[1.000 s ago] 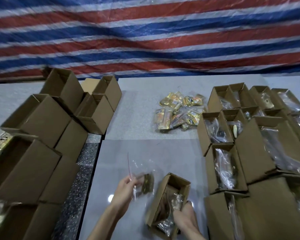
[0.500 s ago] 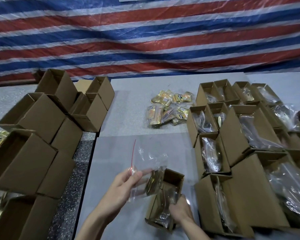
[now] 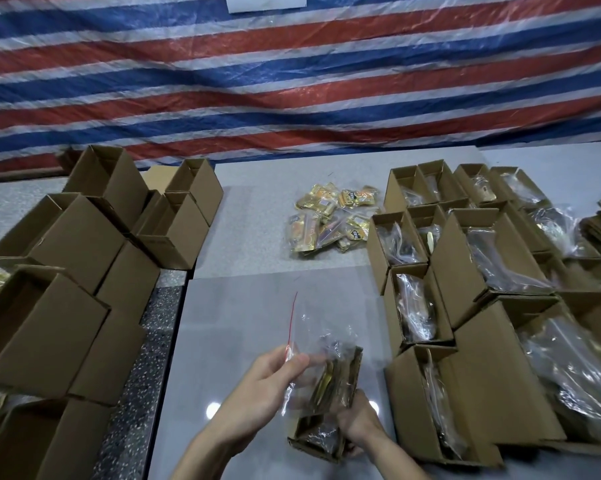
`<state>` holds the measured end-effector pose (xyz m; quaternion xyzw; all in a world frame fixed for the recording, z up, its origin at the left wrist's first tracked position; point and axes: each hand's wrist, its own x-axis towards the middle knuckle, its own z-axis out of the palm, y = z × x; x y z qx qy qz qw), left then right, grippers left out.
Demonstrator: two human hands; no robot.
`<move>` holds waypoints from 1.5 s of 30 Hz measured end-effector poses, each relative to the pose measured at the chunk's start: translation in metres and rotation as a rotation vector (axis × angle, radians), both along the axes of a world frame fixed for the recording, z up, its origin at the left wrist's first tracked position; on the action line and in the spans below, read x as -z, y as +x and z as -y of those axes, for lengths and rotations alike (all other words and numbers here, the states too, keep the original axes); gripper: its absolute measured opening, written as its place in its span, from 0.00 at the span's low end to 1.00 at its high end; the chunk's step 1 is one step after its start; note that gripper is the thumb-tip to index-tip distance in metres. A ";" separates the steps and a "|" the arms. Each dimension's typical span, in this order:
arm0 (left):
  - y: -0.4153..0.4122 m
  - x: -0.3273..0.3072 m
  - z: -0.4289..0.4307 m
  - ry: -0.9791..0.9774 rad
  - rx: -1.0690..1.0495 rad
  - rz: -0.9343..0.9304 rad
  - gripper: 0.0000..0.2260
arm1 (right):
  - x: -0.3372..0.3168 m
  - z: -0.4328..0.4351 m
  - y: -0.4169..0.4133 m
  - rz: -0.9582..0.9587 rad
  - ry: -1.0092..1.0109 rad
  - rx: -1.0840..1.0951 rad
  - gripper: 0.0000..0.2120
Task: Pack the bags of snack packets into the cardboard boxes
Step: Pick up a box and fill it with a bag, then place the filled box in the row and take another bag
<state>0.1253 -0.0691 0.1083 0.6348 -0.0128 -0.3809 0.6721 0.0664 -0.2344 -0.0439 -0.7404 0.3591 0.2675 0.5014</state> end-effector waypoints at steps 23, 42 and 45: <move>-0.021 0.077 0.037 0.488 0.140 0.082 0.11 | 0.009 0.001 0.000 0.007 -0.009 -0.027 0.18; -0.017 0.098 0.062 0.830 0.390 0.179 0.08 | 0.018 -0.001 0.004 0.021 -0.027 -0.131 0.16; -0.019 0.105 0.071 0.850 0.366 0.156 0.13 | 0.019 0.002 0.004 0.036 -0.013 -0.123 0.17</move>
